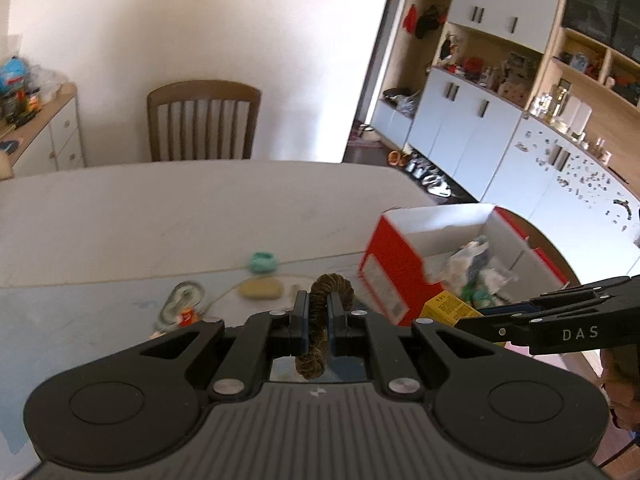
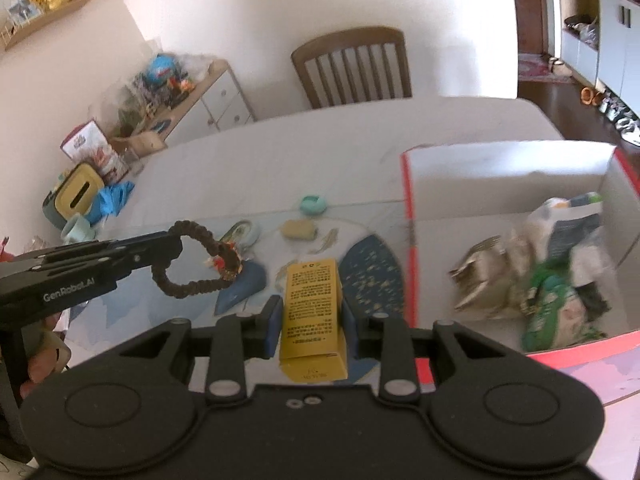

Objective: Organize objects
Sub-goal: 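Carry the bead bracelet and yellow box into the red shoebox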

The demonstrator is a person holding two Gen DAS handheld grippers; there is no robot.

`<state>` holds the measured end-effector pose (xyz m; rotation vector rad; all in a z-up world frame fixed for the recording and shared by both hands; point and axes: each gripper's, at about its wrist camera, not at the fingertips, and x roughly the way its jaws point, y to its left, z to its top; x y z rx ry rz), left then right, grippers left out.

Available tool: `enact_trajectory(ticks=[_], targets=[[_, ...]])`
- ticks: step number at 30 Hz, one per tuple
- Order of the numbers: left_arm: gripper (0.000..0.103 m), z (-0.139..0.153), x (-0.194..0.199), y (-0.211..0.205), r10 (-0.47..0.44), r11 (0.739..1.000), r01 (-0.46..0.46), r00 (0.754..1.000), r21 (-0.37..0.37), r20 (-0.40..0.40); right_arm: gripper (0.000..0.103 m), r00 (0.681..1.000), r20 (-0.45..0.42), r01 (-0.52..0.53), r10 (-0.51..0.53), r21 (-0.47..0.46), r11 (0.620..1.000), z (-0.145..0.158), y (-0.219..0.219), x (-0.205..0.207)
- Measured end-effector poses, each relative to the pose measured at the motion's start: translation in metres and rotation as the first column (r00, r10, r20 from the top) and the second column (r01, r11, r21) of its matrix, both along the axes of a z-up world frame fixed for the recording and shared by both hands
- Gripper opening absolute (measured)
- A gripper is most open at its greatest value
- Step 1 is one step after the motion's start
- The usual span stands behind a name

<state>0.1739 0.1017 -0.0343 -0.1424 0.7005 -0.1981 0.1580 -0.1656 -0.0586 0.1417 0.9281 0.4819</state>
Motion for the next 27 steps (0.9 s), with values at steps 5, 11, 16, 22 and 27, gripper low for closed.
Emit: enact_trajectory(ticks=[5, 11, 16, 22, 27], targets=[[0.008, 0.011, 0.007, -0.030, -0.041, 0.999, 0.041, 0.999, 0.003, 0.021, 0.030, 0.998, 0.032, 0.048, -0.048, 0.007, 0.999, 0.005, -0.032, 0.003], [0.008, 0.022, 0.021, -0.079, -0.105, 0.994, 0.104, 0.994, 0.031, 0.041, 0.030, 0.991, 0.054, 0.124, -0.125, 0.007, 0.992, 0.009, -0.080, 0.011], [0.008, 0.026, 0.037, -0.118, -0.156, 0.987, 0.153, 0.987, 0.050, 0.048, 0.030, 0.982, 0.066, 0.180, -0.179, -0.008, 0.984, 0.005, -0.122, 0.019], [0.008, 0.023, 0.058, -0.159, -0.213, 0.976, 0.211, 0.977, 0.052, 0.026, 0.030, 0.970, 0.061, 0.239, -0.237, -0.028, 0.971, -0.006, -0.164, 0.031], [0.008, 0.014, 0.079, -0.192, -0.268, 0.963, 0.269, 0.963, 0.034, -0.019, 0.030, 0.964, 0.055, 0.261, -0.259, -0.043, 0.964, -0.015, -0.189, 0.043]])
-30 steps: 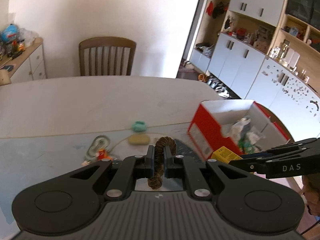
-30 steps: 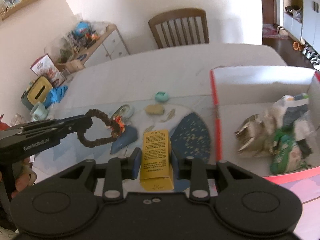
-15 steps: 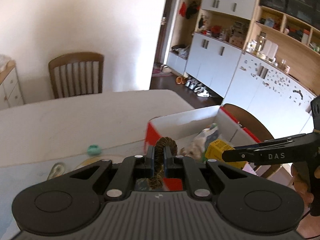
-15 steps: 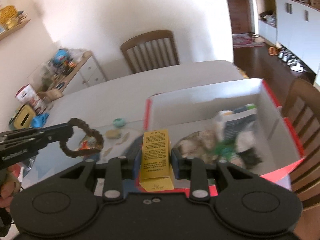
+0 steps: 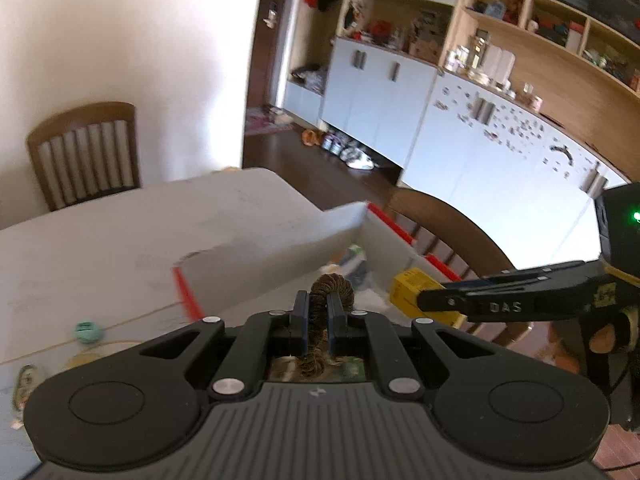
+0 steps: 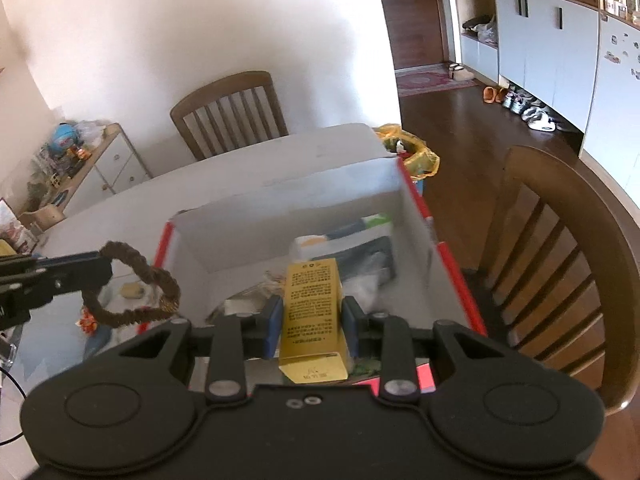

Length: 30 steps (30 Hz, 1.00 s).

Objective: Organize objects
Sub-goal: 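Carry the bead bracelet and yellow box into the red shoebox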

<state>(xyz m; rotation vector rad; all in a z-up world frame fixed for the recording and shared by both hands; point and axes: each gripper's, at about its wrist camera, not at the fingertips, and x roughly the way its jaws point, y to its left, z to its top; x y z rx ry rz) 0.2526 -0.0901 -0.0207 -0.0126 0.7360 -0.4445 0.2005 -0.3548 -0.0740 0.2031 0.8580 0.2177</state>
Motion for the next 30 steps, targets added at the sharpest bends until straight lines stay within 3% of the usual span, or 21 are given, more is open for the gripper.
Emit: enact_trajectory(ticks=[8, 16, 30], targets=[[0.008, -0.029, 0.025, -0.038, -0.061, 0.998, 0.063, 0.992, 0.021, -0.109, 0.030, 1.000, -0.017, -0.026, 0.025, -0.007, 1.000, -0.015, -0.013, 0.016], [0.008, -0.065, 0.042, -0.051, -0.046, 0.995, 0.062, 0.976, 0.072, -0.214, 0.030, 0.994, -0.057, -0.090, 0.089, -0.012, 0.996, -0.036, -0.007, 0.031], [0.008, -0.102, 0.046, -0.061, 0.004, 0.981, 0.051, 0.959, 0.185, -0.284, 0.030, 0.982, -0.120, -0.149, 0.143, -0.039, 0.988, -0.060, -0.006, 0.038]])
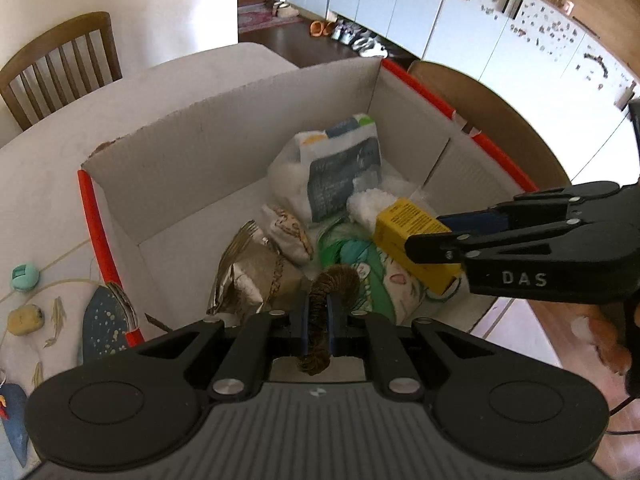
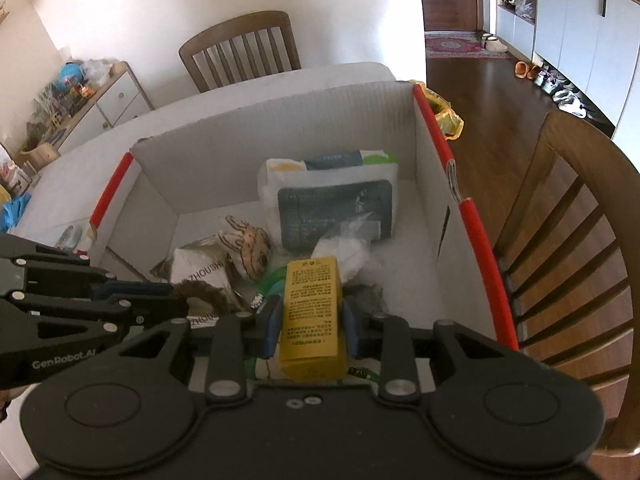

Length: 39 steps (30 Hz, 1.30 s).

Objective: Organize objects
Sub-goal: 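Carry the bead bracelet and yellow box into the red shoebox, then open the left gripper releasing the bracelet while the right gripper releases the yellow box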

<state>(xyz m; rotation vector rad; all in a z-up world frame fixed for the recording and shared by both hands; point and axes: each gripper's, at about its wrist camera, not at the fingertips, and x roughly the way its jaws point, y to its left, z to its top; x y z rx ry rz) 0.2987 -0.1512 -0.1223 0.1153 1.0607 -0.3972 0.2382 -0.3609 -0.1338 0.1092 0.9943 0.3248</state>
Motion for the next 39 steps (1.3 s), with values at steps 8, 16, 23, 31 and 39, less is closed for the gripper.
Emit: enact_trajectory(ticks=[8, 16, 23, 31, 39], targets=[[0.008, -0.012, 0.001, -0.010, -0.015, 0.998, 0.015, 1.000, 0.069, -0.009, 0.031, 1.000, 0.010, -0.019, 0.020, -0.031, 0.999, -0.001, -0.001, -0.001], [0.008, -0.015, 0.001, -0.010, -0.002, 0.996, 0.004, 1.000, 0.089, -0.016, 0.031, 0.999, 0.025, -0.022, 0.023, -0.038, 0.999, 0.004, -0.006, -0.003], [0.009, -0.013, -0.004, -0.008, 0.008, 0.997, -0.007, 1.000, 0.083, -0.010, 0.032, 0.999, 0.034, -0.027, 0.028, -0.039, 0.999, 0.009, -0.007, -0.006], [0.010, -0.006, -0.013, -0.004, 0.016, 0.997, -0.017, 1.000, 0.081, 0.018, 0.035, 0.999, 0.040, -0.024, 0.025, -0.010, 1.000, 0.019, -0.009, -0.014], [0.010, 0.007, -0.025, 0.003, 0.013, 0.999, -0.015, 0.999, 0.042, 0.040, 0.039, 0.998, 0.068, -0.019, 0.018, 0.015, 1.000, 0.037, -0.009, -0.027]])
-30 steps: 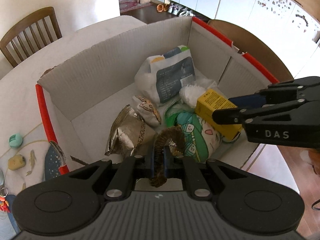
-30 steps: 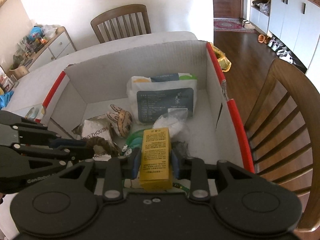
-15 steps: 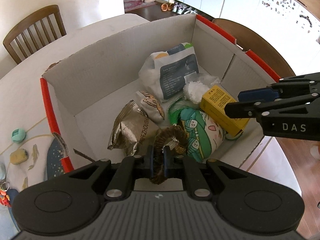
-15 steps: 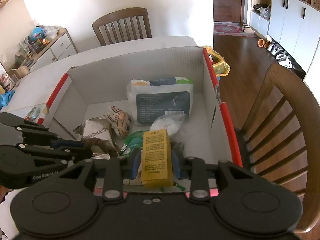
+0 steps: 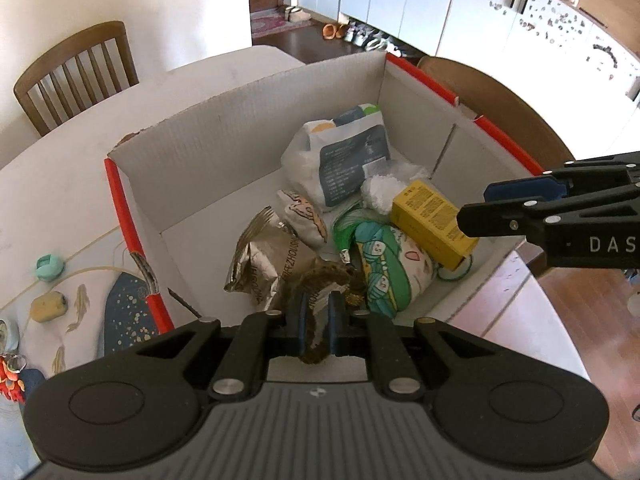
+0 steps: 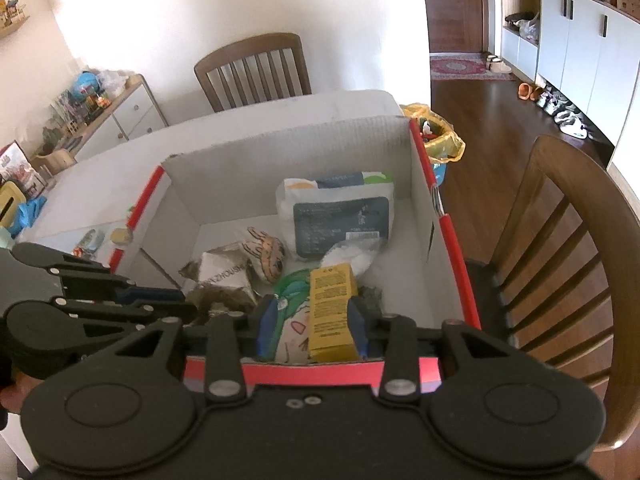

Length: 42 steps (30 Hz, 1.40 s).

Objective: Organize objects
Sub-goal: 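Open the left gripper releasing the bracelet while the right gripper releases the yellow box, then withdraw both tools from the box toward the remaining table items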

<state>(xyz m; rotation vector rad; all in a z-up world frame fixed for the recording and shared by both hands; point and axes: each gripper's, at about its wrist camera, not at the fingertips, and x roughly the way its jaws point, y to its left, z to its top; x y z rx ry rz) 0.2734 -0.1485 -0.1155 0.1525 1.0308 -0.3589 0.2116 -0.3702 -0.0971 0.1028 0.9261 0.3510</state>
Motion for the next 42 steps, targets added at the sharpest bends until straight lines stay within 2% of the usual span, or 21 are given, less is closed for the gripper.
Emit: enact_trajectory(ticks=[15, 18, 20, 22, 24, 29, 31, 33, 40, 42], targets=[[0.013, 0.054, -0.041, 0.033, 0.039, 0.992, -0.020, 0.988, -0.124, 0.149, 0.046, 0.996, 0.086, 0.009, -0.010, 0.019, 1.000, 0.033, 0.022, -0.031], [0.029, 0.062, -0.049, 0.042, 0.041, 0.991, -0.017, 0.982, -0.131, 0.185, 0.048, 0.995, 0.103, 0.002, -0.004, 0.023, 1.000, 0.039, 0.031, -0.039], [0.044, 0.066, -0.054, 0.049, 0.044, 0.990, -0.016, 0.979, -0.143, 0.199, 0.050, 0.993, 0.121, -0.001, -0.001, 0.017, 1.000, 0.044, 0.038, -0.045], [0.050, 0.071, -0.059, 0.058, 0.050, 0.988, -0.017, 0.976, -0.155, 0.213, 0.054, 0.991, 0.135, 0.000, -0.002, 0.019, 1.000, 0.048, 0.044, -0.050], [0.053, 0.074, -0.062, 0.068, 0.061, 0.986, -0.024, 0.973, -0.167, 0.221, 0.059, 0.989, 0.147, 0.003, -0.006, 0.020, 1.000, 0.052, 0.052, -0.054], [0.064, 0.080, -0.070, 0.092, 0.093, 0.981, -0.049, 0.967, -0.186, 0.236, 0.063, 0.987, 0.163, 0.011, -0.015, 0.028, 1.000, 0.059, 0.069, -0.060], [0.064, 0.082, -0.073, 0.101, 0.101, 0.980, -0.054, 0.965, -0.190, 0.243, 0.068, 0.986, 0.164, 0.017, -0.022, 0.029, 0.999, 0.060, 0.076, -0.061], [0.069, 0.083, -0.078, 0.111, 0.107, 0.980, -0.059, 0.962, -0.192, 0.251, 0.078, 0.984, 0.173, 0.029, -0.035, 0.034, 0.999, 0.060, 0.084, -0.064], [0.084, 0.087, -0.092, 0.146, 0.144, 0.974, -0.087, 0.950, -0.208, 0.276, 0.091, 0.980, 0.197, 0.031, -0.037, 0.033, 0.999, 0.062, 0.114, -0.072], [0.085, 0.087, -0.095, 0.155, 0.151, 0.975, -0.095, 0.947, -0.202, 0.284, 0.098, 0.978, 0.204, 0.030, -0.038, 0.039, 0.999, 0.064, 0.121, -0.075]])
